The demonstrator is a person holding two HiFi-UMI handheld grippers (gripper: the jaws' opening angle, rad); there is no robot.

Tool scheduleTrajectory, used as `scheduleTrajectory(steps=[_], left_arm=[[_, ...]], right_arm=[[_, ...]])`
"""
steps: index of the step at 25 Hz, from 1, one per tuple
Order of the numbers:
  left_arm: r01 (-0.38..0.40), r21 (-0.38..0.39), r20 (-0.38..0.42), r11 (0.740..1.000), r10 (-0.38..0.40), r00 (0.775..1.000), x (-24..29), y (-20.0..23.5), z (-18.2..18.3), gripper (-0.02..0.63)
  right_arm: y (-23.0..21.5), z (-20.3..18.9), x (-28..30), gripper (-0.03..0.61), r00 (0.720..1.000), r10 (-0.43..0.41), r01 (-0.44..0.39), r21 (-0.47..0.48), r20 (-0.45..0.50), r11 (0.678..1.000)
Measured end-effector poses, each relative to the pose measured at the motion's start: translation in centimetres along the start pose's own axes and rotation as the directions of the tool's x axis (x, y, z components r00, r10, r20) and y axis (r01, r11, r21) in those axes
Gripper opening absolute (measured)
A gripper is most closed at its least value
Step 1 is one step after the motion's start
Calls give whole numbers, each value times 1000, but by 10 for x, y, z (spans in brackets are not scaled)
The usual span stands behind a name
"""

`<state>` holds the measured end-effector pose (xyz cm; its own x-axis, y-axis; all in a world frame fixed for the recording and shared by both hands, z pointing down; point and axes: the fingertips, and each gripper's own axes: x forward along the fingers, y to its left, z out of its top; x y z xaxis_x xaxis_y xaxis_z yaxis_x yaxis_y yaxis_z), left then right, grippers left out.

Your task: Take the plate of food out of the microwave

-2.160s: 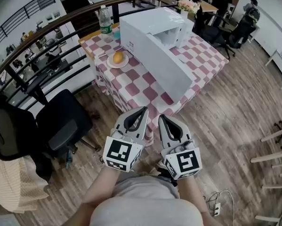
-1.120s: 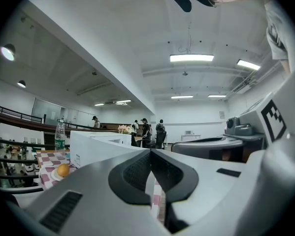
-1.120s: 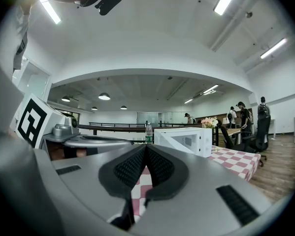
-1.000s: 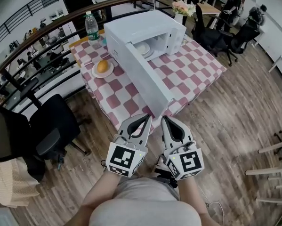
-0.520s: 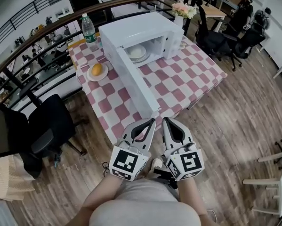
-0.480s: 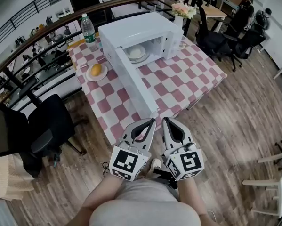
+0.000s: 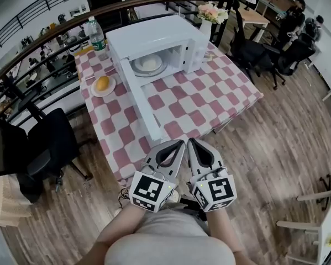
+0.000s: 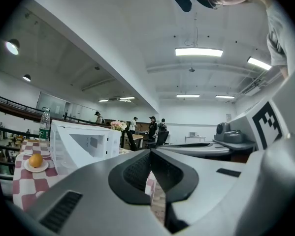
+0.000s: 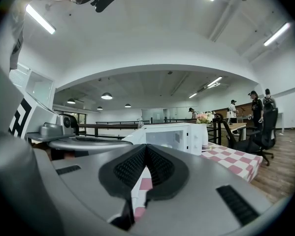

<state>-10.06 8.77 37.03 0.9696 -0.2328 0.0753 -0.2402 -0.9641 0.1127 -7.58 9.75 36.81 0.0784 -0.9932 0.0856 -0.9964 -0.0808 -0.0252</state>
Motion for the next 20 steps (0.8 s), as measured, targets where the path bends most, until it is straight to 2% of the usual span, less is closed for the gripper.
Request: scheduleTrajectory(steps=[5,10,20], left_arm=[[-17,-15,-3,1000,17,1000,28,-10,-4,2],[-79,-44,-14,996,78,997,49,-8,-9,2],[-90,-47,-47,995,88,995,77,-7,-13,2]], right_arm=[[-30,-3,-3,25,1000,0,0,3,-1,1000],[-52,-5,-5,25,1000,5,-5,3,0,1000],[-81,-3,4,25,1000,-7,7,26,16,1000]])
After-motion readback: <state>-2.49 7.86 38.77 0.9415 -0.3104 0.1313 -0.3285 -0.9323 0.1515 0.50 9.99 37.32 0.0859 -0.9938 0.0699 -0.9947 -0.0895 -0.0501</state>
